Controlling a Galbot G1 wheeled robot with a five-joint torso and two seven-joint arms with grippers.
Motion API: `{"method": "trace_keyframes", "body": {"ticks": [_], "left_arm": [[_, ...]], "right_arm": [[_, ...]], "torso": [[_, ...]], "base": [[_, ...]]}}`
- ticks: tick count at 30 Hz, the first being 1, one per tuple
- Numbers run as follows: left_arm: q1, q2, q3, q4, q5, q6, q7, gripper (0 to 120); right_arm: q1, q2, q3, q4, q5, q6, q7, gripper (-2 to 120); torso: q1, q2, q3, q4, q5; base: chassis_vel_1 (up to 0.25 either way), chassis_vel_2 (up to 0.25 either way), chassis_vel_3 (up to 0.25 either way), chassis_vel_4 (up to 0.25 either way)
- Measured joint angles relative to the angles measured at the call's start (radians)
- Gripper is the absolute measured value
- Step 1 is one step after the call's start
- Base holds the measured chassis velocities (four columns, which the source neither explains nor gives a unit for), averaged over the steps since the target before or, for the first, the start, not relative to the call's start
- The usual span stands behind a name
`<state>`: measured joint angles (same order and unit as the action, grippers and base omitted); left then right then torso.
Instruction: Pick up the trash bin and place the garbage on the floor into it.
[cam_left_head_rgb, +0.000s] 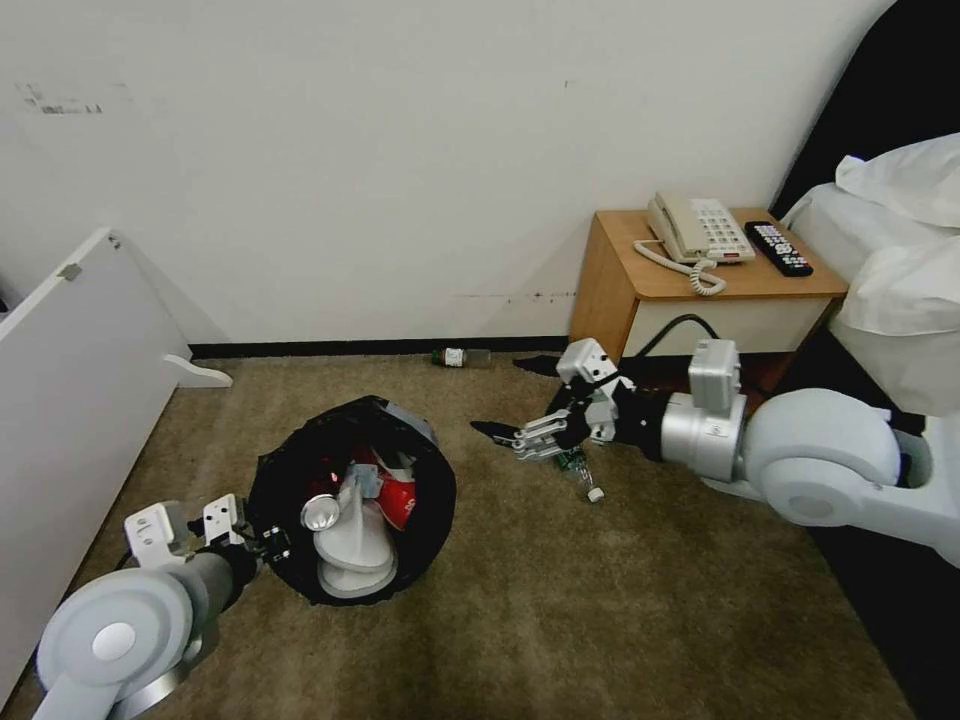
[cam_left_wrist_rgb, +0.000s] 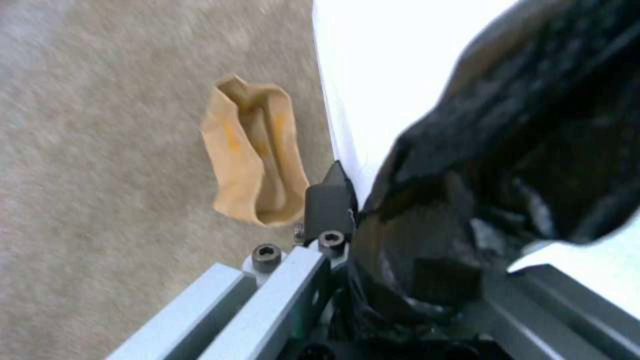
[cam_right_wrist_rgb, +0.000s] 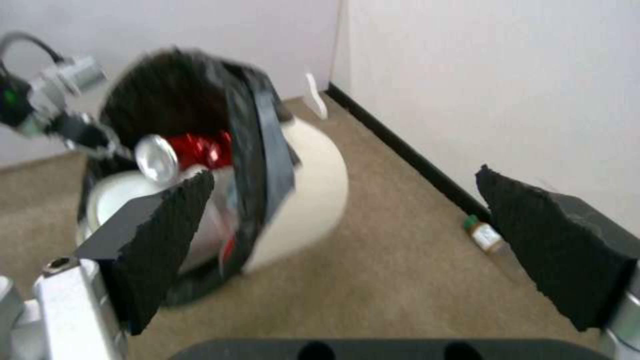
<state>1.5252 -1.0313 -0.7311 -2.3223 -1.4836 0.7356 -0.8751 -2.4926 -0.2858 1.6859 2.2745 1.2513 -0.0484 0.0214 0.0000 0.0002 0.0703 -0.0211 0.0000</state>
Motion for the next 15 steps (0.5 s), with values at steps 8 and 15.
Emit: {"method": "trace_keyframes", "body": {"ticks": [8,15], "left_arm": [[0.082,-0.037,-0.081,-0.056,0.087,0.0,0.045,0],[0.145,-0.065,-0.129,-0.091,0.139,0.0,0.079,0]], "right_arm": [[0.058,0.182,-0.092,0.047,-0.16,0.022,-0.044,100],[0.21,0.469,-0.274,0.116,-0.281,0.031,-0.135,100]], "torso": [[0.0,0.0,0.0,-0.0003,0.0001],[0.0,0.0,0.0,-0.0003,0.0001]], "base": [[0.0,0.0,0.0,0.0],[0.0,0.0,0.0,0.0]]}}
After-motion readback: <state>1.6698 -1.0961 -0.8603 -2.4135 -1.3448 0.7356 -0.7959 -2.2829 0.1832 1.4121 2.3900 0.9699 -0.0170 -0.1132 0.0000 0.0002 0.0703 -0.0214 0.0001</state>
